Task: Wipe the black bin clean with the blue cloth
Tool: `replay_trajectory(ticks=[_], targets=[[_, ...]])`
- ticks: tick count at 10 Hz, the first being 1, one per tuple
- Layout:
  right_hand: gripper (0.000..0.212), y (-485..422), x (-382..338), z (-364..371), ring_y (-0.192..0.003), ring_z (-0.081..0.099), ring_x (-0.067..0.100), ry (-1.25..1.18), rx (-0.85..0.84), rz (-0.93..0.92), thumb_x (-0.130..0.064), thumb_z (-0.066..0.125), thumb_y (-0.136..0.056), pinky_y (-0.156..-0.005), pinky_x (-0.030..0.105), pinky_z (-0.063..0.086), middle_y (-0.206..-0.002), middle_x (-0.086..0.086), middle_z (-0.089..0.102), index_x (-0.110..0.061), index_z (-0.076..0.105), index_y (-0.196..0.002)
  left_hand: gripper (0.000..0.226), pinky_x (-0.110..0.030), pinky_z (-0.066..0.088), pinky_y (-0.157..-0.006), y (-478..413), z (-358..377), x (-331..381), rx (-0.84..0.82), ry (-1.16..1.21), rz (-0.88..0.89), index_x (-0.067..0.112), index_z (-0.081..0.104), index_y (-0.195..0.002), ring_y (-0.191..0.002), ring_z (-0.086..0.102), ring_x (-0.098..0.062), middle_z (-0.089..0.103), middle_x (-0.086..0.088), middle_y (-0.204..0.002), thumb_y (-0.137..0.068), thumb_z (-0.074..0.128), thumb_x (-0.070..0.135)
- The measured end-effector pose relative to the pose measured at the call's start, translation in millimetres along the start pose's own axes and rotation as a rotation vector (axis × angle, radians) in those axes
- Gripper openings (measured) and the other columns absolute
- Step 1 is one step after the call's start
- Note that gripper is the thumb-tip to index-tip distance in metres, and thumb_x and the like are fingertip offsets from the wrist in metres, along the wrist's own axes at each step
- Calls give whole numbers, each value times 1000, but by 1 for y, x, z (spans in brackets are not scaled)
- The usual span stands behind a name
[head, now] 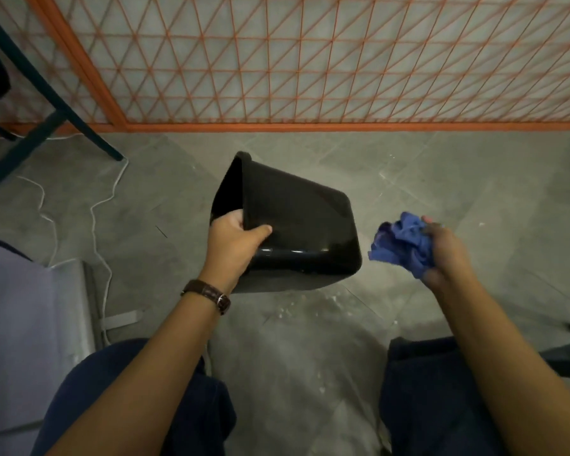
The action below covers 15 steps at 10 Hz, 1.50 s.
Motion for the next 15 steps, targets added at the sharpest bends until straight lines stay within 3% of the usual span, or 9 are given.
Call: replay_trajectory(ticks=[1, 2, 3, 6, 7, 8, 10, 13, 15], targets=[[34, 4, 1, 6, -89, 61, 25, -375, -99, 80, -16, 37, -91, -88, 47, 52, -82, 5, 66, -14, 68, -77, 3, -24, 49, -58, -2, 34, -21, 30, -179, 69, 3, 64, -75, -66, 61, -19, 64, -4, -68, -77, 64, 5], [26, 4, -1, 25, -81, 63, 22, -449, -178, 57, -14, 35, -94, -66, 32, 57, -91, 8, 62, -11, 61, -93, 21, -34, 42, -50, -7, 77, -53, 29, -363, 66, 0, 50, -62, -54, 53, -23, 54, -13, -57, -79, 61, 8], [35, 1, 11, 32, -92, 61, 31, -379, -120, 109, -9, 42, -94, -77, 53, 55, -121, 18, 54, -2, 46, -128, 19, -36, 38, -55, -15, 115, -87, 30, -529, -10, 0, 49, -68, -61, 54, -32, 55, -20, -65, -84, 56, 9], [19, -18, -3, 7, -109, 57, 48, -301, 80, -15, 0, 54, -79, -90, 61, 48, -114, 23, 63, -10, 52, -95, 28, -43, 50, -78, -38, 201, -164, -71, -774, -191, -2, 55, -114, -100, 61, -40, 64, -25, -107, -93, 47, 15], [31, -24, -8, 0, -101, 62, 45, -369, 32, 21, -2, 53, -82, -69, 43, 56, -109, 17, 63, -9, 49, -112, 27, -41, 49, -75, -42, 227, -170, -93, -750, -215, -1, 55, -114, -100, 61, -39, 65, -24, -107, -93, 47, 14], [41, -28, -9, -8, -87, 65, 39, -343, -6, 105, -4, 52, -84, -77, 61, 53, -109, 18, 63, -1, 48, -125, 38, -43, 49, -82, -42, 252, -177, -114, -706, -249, 2, 48, -129, -105, 60, -39, 64, -24, -113, -93, 46, 13], [26, -56, -20, -46, -89, 67, 27, -30, 54, 103, -5, 46, -87, -73, 35, 56, -101, 18, 64, 1, 56, -111, 61, -42, 47, -91, -28, 268, -195, -154, -512, -319, 8, 28, -145, -111, 58, -37, 61, -22, -121, -91, 54, 15], [22, -141, 98, -84, -66, 57, 25, 303, 112, 276, 9, 43, -88, -57, 32, 48, -86, 16, 57, -6, 50, -74, 33, -20, 39, -77, -40, 264, -204, -330, -246, -317, -6, 59, -114, -105, 59, -31, 64, -21, -111, -90, 59, 17], [43, -154, 130, -84, -107, 52, 34, 432, 176, 344, 6, 54, -85, -75, 35, 43, -120, 19, 53, -4, 47, -126, 47, -26, 40, -91, -46, 265, -210, -340, -207, -367, -4, 51, -126, -115, 54, -32, 59, -20, -123, -91, 57, 28]])
Point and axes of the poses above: each hand's wrist, its own y-axis away from the middle knuckle, its own z-axis out of the palm, x = y × z, the point moved 5 cm from there along -y, towards the middle knuckle
